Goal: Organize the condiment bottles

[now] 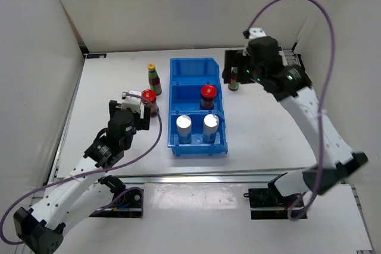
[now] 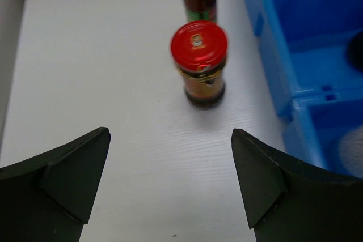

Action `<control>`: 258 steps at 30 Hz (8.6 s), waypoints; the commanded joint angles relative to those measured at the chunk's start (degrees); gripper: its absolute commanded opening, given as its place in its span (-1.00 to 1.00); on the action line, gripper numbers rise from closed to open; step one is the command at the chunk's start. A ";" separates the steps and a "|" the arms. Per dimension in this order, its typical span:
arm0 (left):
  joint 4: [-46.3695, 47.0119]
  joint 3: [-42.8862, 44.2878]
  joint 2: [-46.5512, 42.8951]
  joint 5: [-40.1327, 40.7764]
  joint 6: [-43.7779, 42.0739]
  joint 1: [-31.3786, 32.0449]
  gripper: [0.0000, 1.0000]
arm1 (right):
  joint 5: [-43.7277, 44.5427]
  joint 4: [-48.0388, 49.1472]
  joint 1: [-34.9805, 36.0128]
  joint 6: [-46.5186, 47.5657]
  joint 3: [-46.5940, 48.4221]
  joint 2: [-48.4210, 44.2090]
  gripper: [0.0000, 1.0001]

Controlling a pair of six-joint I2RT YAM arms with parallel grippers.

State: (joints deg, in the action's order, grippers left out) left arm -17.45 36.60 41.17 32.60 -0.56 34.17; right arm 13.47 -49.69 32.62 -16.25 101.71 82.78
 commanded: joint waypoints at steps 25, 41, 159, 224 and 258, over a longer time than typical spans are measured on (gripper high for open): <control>-0.21 30.80 47.75 -28.47 13.13 -18.79 0.98 | 2.70 -7.26 -0.19 0.34 -7.67 -15.11 1.00; -0.74 28.88 50.42 -26.54 16.11 -17.65 0.98 | 2.17 -6.73 -0.19 1.49 -10.91 -12.73 1.00; -5.22 45.08 35.06 -13.54 0.75 2.04 1.00 | -2.57 13.30 -11.60 8.69 -25.96 -14.78 1.00; 26.68 -14.89 -8.30 4.84 -13.24 -3.59 1.00 | -1.00 61.12 -16.28 17.03 -16.98 22.52 -1.00; 27.21 -14.89 -7.77 4.31 -12.71 -3.59 1.00 | -6.44 69.64 -6.61 17.57 -0.64 34.37 -1.00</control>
State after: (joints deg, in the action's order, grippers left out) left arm 8.27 22.11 33.45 37.06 -13.89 30.70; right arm 8.14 10.66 25.69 2.48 95.22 117.67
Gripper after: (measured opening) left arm 0.998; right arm 0.488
